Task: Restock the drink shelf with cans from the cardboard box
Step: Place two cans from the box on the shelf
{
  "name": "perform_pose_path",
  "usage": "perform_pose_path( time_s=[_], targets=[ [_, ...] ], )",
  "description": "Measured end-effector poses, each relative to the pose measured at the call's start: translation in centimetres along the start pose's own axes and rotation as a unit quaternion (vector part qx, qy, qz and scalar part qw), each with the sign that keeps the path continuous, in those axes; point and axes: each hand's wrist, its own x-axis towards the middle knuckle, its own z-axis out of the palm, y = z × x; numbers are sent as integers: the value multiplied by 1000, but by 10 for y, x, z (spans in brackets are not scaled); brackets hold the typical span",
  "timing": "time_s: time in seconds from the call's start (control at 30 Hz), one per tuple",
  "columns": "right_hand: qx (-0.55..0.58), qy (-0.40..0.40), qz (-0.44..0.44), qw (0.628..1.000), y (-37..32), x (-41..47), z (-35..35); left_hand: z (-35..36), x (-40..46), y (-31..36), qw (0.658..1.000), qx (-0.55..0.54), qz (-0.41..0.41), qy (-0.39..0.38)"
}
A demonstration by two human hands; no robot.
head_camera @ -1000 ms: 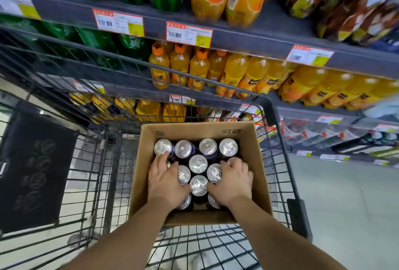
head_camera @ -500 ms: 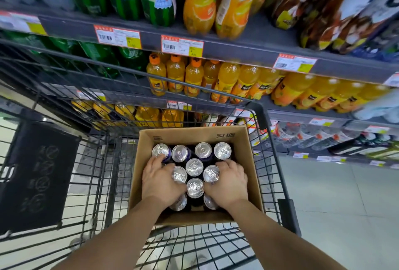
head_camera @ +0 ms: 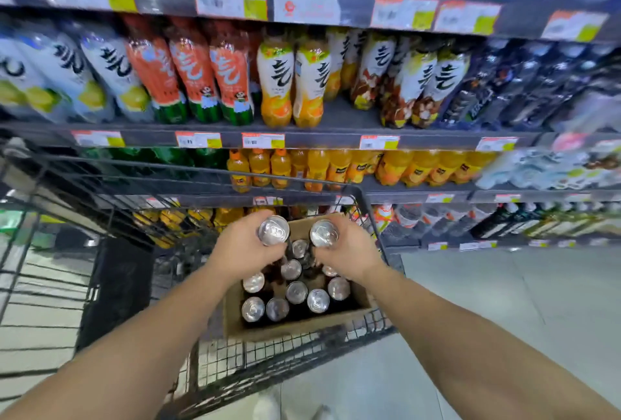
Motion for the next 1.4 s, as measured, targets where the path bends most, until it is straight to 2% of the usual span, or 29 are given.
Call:
perform_pose_path(
  time_s=[0.27,0.4,0.53,0.67,0.93,1.1,1.4],
  targets=[
    [103,97,-54,988,-5,-25,-108,-39,17,127,991,39,128,24],
    [135,173,-75,973,33,-45,-198,-10,25,219,978,-32,194,69],
    [170,255,-84,948,102,-80,-303,56,23,333,952,-167,233,110],
    [172,333,-60,925,189,-121,-414,142,13,455,924,-253,277,70],
    [205,409,-2,889,347,-205,-589,311,4,655,895,-278,344,-57],
    [194,487,36,851,429,-206,-677,401,17,760,870,-287,386,-110],
    [189,565,78,799,569,-177,-844,544,94,956,823,-298,436,-207]
  ],
)
